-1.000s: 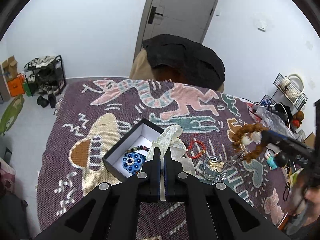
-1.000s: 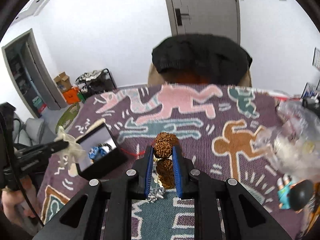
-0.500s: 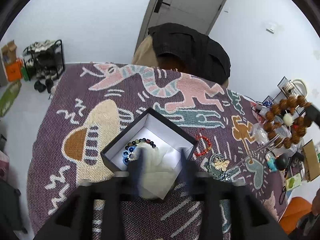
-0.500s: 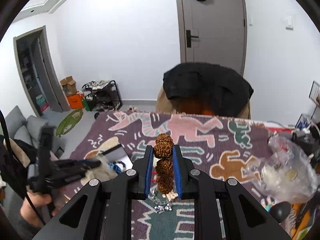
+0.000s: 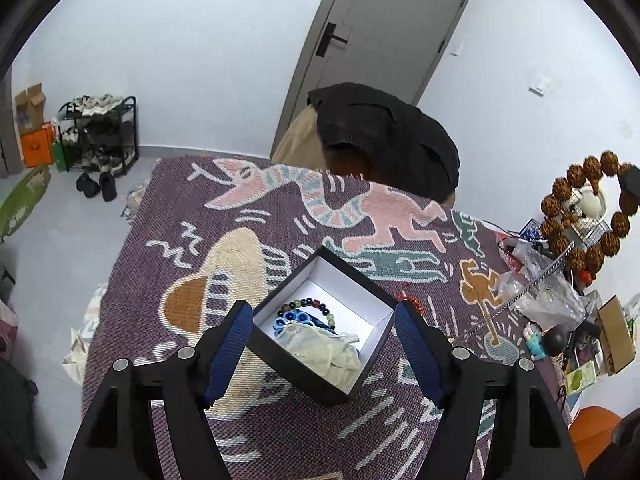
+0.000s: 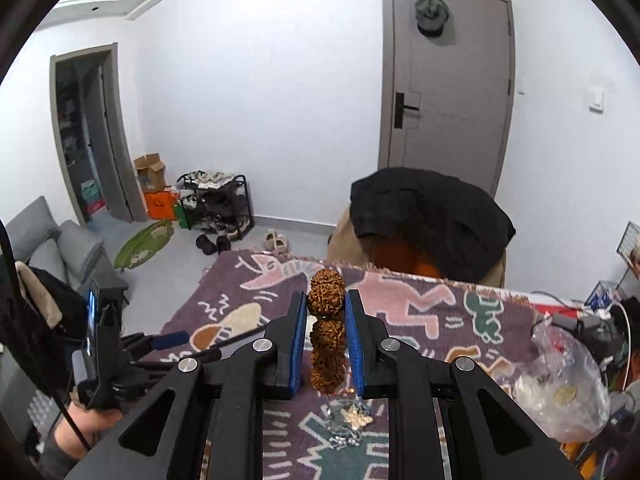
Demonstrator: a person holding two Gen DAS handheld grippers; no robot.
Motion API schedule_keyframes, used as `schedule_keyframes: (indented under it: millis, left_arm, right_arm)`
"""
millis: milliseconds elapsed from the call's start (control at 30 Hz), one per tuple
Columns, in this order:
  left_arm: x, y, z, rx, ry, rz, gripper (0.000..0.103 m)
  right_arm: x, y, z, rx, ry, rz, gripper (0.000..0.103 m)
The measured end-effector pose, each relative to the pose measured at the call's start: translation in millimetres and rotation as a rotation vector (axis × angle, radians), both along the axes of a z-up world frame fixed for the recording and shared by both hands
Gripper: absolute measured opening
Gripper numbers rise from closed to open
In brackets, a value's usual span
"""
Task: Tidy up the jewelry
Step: 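Carry the brown bead bracelet into the black box with the right tool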
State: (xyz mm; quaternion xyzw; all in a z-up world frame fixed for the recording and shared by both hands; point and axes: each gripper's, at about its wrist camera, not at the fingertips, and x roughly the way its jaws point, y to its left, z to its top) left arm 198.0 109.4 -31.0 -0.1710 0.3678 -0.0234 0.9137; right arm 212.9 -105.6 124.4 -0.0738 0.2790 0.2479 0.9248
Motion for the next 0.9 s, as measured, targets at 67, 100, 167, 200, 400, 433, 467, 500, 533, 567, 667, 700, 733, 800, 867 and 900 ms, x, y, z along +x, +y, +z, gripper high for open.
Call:
schedule_keyframes:
  millis: [67,100,167,200,400,433,467,500,533,567,667,700,733,800,867,900]
  left_arm:
    - [-4,4,4,-0.001,-0.009,0.003,0.075]
    - [-6,6,5,-0.002,-0.011,0.004,0.075]
    - [-10,10,9,-0.001,-0.018,0.009,0.075]
    - [-11,12,10,-0.001,-0.021,0.011,0.075]
    - [-22,29,18,-0.003,-0.044,0.04,0.075]
    - [-23,32,18,-0.003,-0.045,0.046,0.075]
    - [-25,35,18,-0.003,-0.045,0.051,0.075]
    - [-26,37,17,-0.004,-0.044,0.054,0.075]
    - [-27,40,17,-0.005,-0.043,0.059,0.075]
    - [-28,43,15,-0.004,-0.041,0.064,0.075]
    - [-30,51,12,-0.003,-0.035,0.079,0.075]
    - [-31,54,10,-0.005,-0.032,0.084,0.075]
    - [-31,57,8,-0.006,-0.03,0.089,0.075]
    - [-32,63,4,-0.007,-0.024,0.1,0.075]
    - [-32,68,-1,-0.009,-0.016,0.109,0.075]
    - [-32,70,-3,-0.01,-0.013,0.111,0.075]
  right_arm:
    - [-2,7,5,-0.006,-0.01,0.01,0.02]
    - [-3,11,8,-0.008,-0.016,0.015,0.02]
    - [-5,17,13,-0.013,-0.028,0.023,0.02]
    - [-6,21,16,-0.016,-0.034,0.025,0.02]
    - [-7,41,20,-0.027,-0.031,0.052,0.02]
    - [-6,45,18,-0.028,-0.023,0.06,0.02]
    - [-5,49,15,-0.03,-0.016,0.066,0.02]
    - [-4,52,12,-0.032,-0.009,0.073,0.02]
    - [-3,57,8,-0.036,-0.001,0.08,0.02]
    - [-1,62,3,-0.04,0.008,0.087,0.02]
    - [4,76,-13,-0.047,0.041,0.106,0.02]
    - [6,81,-19,-0.051,0.052,0.111,0.02]
    - [8,84,-23,-0.054,0.06,0.115,0.02]
    - [14,94,-38,-0.066,0.087,0.123,0.02]
    - [20,102,-52,-0.07,0.116,0.128,0.02]
    - [23,105,-60,-0.072,0.132,0.131,0.02]
